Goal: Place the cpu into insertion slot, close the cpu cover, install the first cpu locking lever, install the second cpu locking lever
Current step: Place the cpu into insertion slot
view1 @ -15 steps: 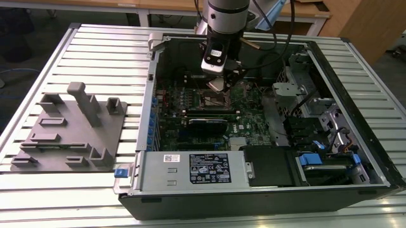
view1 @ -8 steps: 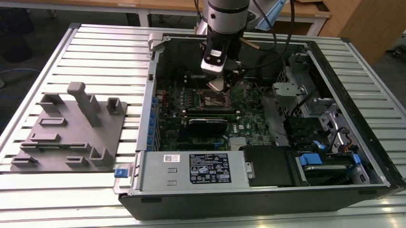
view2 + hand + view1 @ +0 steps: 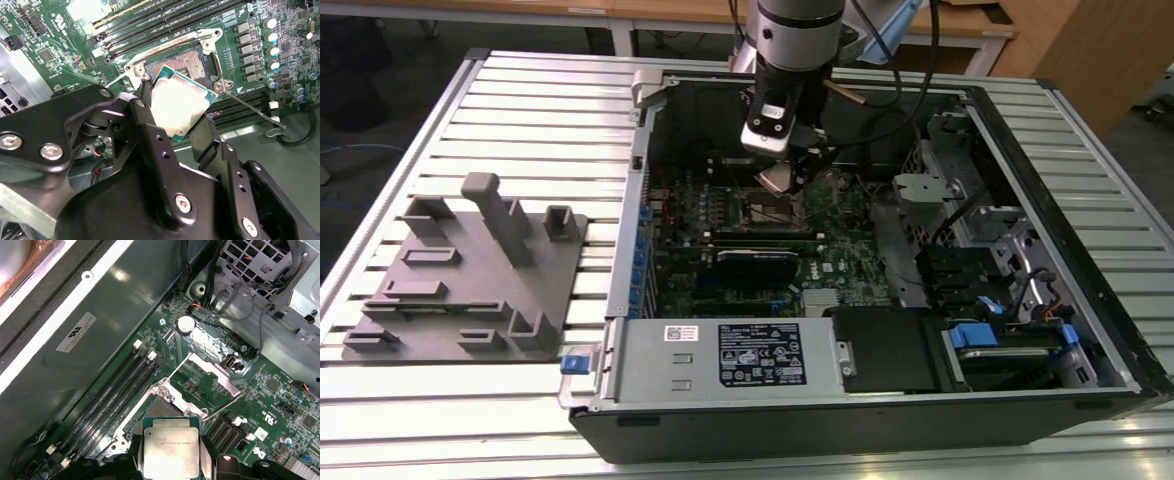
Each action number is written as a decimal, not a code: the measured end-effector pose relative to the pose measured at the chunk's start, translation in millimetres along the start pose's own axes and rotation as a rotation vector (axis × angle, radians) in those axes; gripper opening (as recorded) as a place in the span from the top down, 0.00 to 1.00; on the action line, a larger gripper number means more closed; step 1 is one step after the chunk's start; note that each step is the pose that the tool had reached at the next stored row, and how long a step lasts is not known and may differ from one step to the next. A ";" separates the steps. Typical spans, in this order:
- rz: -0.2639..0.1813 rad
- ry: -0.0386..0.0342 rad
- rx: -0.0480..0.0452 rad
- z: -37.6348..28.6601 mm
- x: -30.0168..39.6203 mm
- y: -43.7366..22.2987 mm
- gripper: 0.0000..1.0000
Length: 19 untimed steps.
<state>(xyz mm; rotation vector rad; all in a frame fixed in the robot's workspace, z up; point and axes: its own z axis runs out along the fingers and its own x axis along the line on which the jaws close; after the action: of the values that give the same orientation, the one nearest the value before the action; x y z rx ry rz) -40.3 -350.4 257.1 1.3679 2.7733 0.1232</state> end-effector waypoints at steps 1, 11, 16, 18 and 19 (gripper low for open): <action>0.000 0.0000 0.0000 0.0 0.0 0.0 0.46; 0.036 -0.0033 0.0003 0.0 0.0 0.0 0.46; 0.051 -0.0047 0.0004 0.0 0.0 0.0 0.46; 0.051 -0.0047 0.0004 0.0 0.0 0.0 0.46; 0.051 -0.0047 0.0004 0.0 0.0 0.0 0.46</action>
<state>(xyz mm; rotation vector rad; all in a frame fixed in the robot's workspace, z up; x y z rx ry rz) -40.3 -350.4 257.1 1.4379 2.7355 0.1212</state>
